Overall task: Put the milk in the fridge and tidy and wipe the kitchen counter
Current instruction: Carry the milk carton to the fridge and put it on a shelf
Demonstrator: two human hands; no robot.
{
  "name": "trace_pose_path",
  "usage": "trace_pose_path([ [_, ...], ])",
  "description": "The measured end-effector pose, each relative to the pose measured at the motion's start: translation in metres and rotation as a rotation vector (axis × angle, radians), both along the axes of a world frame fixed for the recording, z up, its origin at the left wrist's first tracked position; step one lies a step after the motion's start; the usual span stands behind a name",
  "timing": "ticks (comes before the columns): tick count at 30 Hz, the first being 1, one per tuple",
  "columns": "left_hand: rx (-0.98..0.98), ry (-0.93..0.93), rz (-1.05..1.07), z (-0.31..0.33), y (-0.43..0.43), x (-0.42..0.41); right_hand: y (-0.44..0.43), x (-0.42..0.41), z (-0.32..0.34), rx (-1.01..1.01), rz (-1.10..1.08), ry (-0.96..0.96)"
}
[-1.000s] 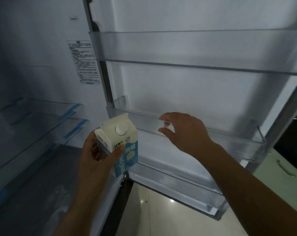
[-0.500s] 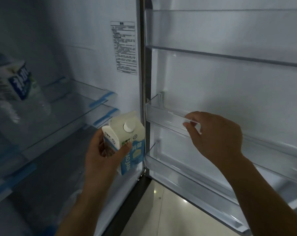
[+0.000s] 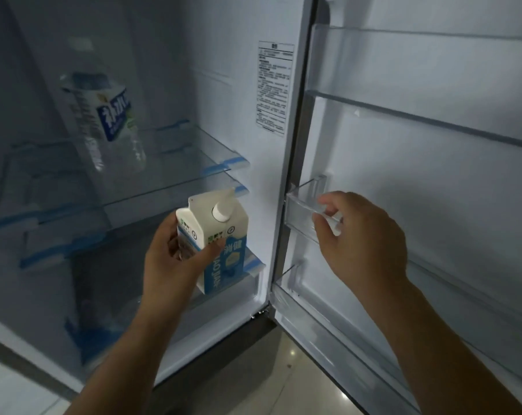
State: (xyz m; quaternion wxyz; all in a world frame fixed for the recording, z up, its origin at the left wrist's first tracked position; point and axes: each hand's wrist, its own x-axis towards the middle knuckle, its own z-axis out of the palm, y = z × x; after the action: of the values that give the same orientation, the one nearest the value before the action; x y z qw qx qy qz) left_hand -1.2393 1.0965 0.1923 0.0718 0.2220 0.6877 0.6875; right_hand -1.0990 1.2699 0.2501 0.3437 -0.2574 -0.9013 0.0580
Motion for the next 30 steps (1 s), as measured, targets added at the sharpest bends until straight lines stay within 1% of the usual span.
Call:
trace_pose_path([
  [7,-0.034,0.101,0.184,0.023,-0.025,-0.013,-0.005,-0.061,-0.002,-0.014,0.328,0.069],
  [9,-0.050,0.120,0.228,0.032,-0.033,-0.024,-0.010,-0.085,-0.003,-0.034,0.405,0.063],
  [14,-0.015,0.157,0.360,0.055,-0.052,-0.059,-0.020,-0.158,-0.011,-0.114,0.530,0.001],
  [22,0.027,0.198,0.524,0.068,-0.070,-0.131,-0.029,-0.270,-0.016,-0.166,0.600,-0.076],
  [30,0.103,0.123,0.665,0.058,-0.070,-0.188,-0.023,-0.334,-0.038,-0.242,0.570,-0.205],
])
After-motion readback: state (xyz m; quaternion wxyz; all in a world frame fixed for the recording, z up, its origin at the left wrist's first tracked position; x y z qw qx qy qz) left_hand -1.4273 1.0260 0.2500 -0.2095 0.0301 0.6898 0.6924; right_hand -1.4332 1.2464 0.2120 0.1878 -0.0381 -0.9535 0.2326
